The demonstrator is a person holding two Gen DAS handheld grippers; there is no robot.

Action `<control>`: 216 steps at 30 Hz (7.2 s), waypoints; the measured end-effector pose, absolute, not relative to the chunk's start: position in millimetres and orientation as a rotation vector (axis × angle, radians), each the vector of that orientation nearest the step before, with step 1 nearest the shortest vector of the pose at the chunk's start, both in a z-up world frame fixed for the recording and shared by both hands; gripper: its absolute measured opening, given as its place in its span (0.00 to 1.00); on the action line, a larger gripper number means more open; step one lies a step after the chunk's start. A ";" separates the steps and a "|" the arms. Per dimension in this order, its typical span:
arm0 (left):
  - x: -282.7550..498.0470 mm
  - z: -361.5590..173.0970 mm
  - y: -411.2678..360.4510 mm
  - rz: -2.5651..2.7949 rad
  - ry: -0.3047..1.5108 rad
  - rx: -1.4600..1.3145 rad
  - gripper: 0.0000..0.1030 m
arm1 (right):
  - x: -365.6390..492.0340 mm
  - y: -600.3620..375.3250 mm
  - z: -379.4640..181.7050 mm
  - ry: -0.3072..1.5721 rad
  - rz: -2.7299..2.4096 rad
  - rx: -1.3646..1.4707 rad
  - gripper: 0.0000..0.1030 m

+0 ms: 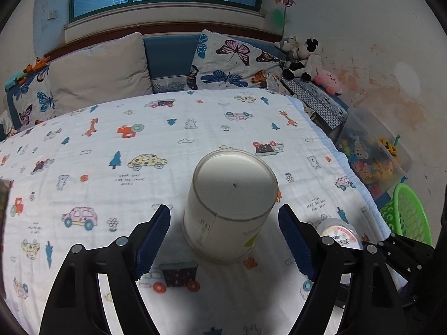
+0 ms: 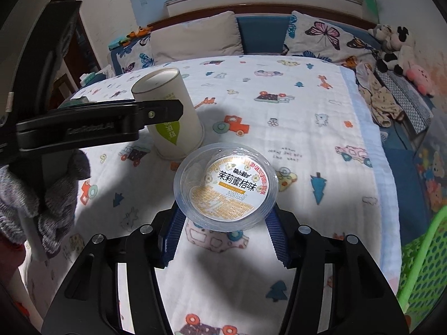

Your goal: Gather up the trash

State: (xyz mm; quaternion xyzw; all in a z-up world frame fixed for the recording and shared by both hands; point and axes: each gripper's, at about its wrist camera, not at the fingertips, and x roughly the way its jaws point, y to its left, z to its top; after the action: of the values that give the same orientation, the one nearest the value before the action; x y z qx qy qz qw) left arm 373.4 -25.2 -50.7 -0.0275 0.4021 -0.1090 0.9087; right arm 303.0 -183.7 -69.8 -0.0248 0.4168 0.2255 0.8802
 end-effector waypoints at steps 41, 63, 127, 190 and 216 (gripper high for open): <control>267.9 -2.2 -121.7 -0.446 0.703 -0.007 0.57 | 190.5 -313.4 -38.3 0.788 0.275 0.067 0.54; 240.8 0.6 -240.3 -0.604 0.705 0.089 0.57 | 144.7 -428.0 -51.1 0.796 0.052 0.140 0.54; 228.2 -11.1 -294.0 -0.658 0.759 0.134 0.73 | 95.4 -463.9 -38.2 0.743 -0.027 0.228 0.73; 92.1 0.3 -35.3 -0.251 0.633 -0.047 0.92 | 45.6 -308.5 -3.3 0.687 0.088 0.093 0.92; 74.6 -4.6 -14.7 -0.167 0.628 -0.069 0.92 | 40.2 -293.6 -6.1 0.692 0.130 0.082 0.93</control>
State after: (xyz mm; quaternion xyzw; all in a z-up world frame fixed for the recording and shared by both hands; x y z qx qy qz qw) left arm 74.6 -14.7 -4.6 -0.0338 0.3086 -0.0818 0.9471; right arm 40.2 -293.6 -6.1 0.0403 0.3386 0.0635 0.9379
